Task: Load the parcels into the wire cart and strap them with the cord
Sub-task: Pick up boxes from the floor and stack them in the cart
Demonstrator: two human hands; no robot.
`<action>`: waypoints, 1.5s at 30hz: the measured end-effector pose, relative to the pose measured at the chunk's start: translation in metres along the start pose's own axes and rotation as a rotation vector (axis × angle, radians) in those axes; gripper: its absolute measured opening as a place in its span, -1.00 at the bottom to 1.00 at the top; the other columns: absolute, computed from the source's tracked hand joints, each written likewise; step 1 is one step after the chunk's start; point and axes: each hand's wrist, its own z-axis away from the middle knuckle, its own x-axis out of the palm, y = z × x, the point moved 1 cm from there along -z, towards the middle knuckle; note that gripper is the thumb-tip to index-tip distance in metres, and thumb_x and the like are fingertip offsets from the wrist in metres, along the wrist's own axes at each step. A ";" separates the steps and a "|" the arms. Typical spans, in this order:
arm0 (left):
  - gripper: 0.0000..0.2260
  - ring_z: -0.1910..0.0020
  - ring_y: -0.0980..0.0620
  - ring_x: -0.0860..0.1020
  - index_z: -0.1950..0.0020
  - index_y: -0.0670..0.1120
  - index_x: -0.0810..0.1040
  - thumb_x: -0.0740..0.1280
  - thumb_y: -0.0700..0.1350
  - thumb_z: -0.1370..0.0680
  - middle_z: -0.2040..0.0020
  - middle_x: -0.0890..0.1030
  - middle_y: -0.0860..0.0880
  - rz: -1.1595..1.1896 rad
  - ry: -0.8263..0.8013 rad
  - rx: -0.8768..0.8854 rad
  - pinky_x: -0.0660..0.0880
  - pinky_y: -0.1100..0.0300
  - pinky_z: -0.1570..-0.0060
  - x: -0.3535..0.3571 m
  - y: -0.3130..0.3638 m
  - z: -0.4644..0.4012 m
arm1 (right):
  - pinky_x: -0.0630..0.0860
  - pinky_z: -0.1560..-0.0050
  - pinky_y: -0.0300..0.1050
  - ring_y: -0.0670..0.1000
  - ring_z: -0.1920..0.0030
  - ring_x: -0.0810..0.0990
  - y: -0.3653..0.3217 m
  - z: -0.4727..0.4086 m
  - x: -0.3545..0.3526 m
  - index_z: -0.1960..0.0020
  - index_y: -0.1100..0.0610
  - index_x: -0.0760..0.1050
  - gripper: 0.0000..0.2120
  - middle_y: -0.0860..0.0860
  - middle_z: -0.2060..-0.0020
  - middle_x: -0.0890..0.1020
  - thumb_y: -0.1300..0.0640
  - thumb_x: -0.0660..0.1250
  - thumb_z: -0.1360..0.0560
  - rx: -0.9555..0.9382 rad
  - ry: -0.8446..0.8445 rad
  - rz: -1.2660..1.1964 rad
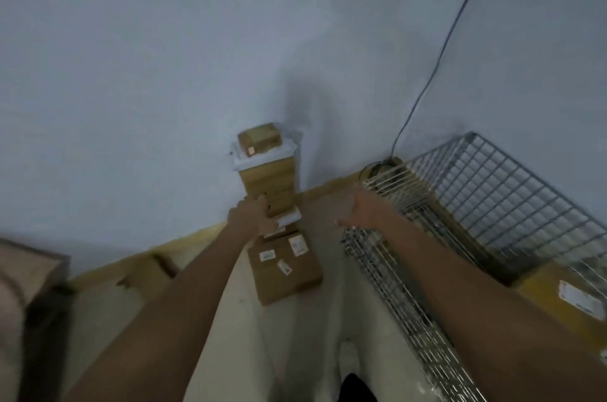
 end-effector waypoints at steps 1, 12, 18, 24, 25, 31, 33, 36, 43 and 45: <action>-0.40 -0.25 -0.15 0.47 -0.40 -0.07 0.33 0.36 0.17 -0.45 -0.31 0.45 -0.11 0.001 -0.009 -0.038 0.44 -0.04 -0.21 0.002 -0.020 0.008 | 0.26 -0.44 0.04 0.14 -0.48 0.24 -0.014 -0.005 0.007 -0.55 0.11 0.13 -0.13 0.13 -0.50 0.24 -0.23 0.41 -0.43 -0.026 -0.019 -0.004; -0.35 -0.29 -0.13 0.43 -0.44 -0.08 0.29 0.39 0.15 -0.45 -0.36 0.40 -0.12 0.138 -0.125 -0.327 0.44 -0.04 -0.22 0.083 -0.133 0.012 | 0.26 -0.37 -0.05 0.12 -0.46 0.28 -0.059 -0.107 0.097 -0.53 0.11 0.19 -0.18 0.12 -0.49 0.28 -0.04 0.51 -0.41 -0.120 -0.321 -0.087; -0.29 -0.32 -0.16 0.41 -0.47 -0.08 0.26 0.43 0.16 -0.43 -0.41 0.34 -0.13 0.194 -0.202 -0.414 0.43 -0.08 -0.25 0.128 -0.122 -0.054 | 0.31 -0.39 -0.01 0.12 -0.42 0.36 -0.005 -0.194 0.154 -0.54 -0.03 0.15 0.08 0.06 -0.46 0.35 -0.39 0.45 -0.15 -0.119 -0.429 -0.076; -0.22 -0.34 -0.18 0.37 -0.49 -0.06 0.21 0.45 0.19 -0.40 -0.41 0.31 -0.14 0.228 -0.262 -0.438 0.42 -0.09 -0.25 0.181 -0.110 -0.135 | 0.17 -0.46 0.19 0.23 -0.52 0.13 0.027 -0.247 0.186 -0.59 -0.02 -0.08 0.10 0.21 -0.53 0.12 -0.26 0.50 -0.29 -0.087 -0.436 -0.028; -0.22 -0.33 -0.18 0.38 -0.49 -0.06 0.21 0.44 0.21 -0.39 -0.40 0.32 -0.14 0.233 -0.273 -0.446 0.42 -0.09 -0.25 0.193 -0.115 -0.147 | 0.15 -0.47 0.20 0.24 -0.52 0.10 0.029 -0.256 0.195 -0.59 -0.01 -0.09 0.09 0.22 -0.54 0.09 -0.24 0.51 -0.31 -0.082 -0.437 -0.028; -0.24 -0.29 -0.17 0.41 -0.47 -0.02 0.24 0.45 0.21 -0.38 -0.34 0.38 -0.12 0.357 -0.296 -0.484 0.43 -0.04 -0.24 0.297 -0.165 -0.223 | 0.24 -0.44 0.10 0.21 -0.50 0.16 0.063 -0.337 0.317 -0.58 -0.08 -0.07 0.05 0.18 -0.51 0.15 -0.30 0.47 -0.31 0.004 -0.394 -0.009; -0.22 -0.32 -0.21 0.39 -0.48 -0.02 0.23 0.47 0.19 -0.38 -0.38 0.34 -0.13 0.359 -0.261 -0.484 0.41 -0.06 -0.26 0.343 -0.192 -0.257 | 0.24 -0.43 0.16 0.23 -0.50 0.14 0.076 -0.370 0.369 -0.58 -0.10 -0.10 0.06 0.18 -0.52 0.13 -0.33 0.45 -0.30 0.017 -0.388 0.033; -0.18 -0.33 -0.26 0.36 -0.50 -0.04 0.17 0.48 0.17 -0.38 -0.42 0.28 -0.18 0.341 -0.245 -0.506 0.39 -0.10 -0.25 0.412 -0.223 -0.302 | 0.30 -0.39 0.20 0.28 -0.48 0.18 0.101 -0.411 0.444 -0.57 -0.12 -0.11 0.08 0.19 -0.52 0.08 -0.32 0.47 -0.29 0.103 -0.417 0.001; 0.01 -0.36 -0.32 0.31 -0.54 0.02 0.01 0.55 0.16 -0.28 -0.47 0.16 -0.18 0.380 -0.217 -0.545 0.39 -0.18 -0.26 0.531 -0.273 -0.381 | 0.20 -0.42 0.15 0.31 -0.45 0.19 0.138 -0.508 0.553 -0.57 -0.08 -0.03 -0.01 0.23 -0.50 0.09 -0.19 0.49 -0.34 0.192 -0.375 -0.193; 0.04 -0.38 -0.29 0.31 -0.55 0.02 -0.03 0.57 0.10 -0.29 -0.48 0.14 -0.17 0.467 -0.220 -0.554 0.36 -0.11 -0.29 0.554 -0.284 -0.397 | 0.17 -0.47 0.10 0.27 -0.46 0.20 0.140 -0.525 0.567 -0.57 -0.11 -0.07 0.13 0.21 -0.50 0.08 -0.27 0.53 -0.22 0.183 -0.394 -0.213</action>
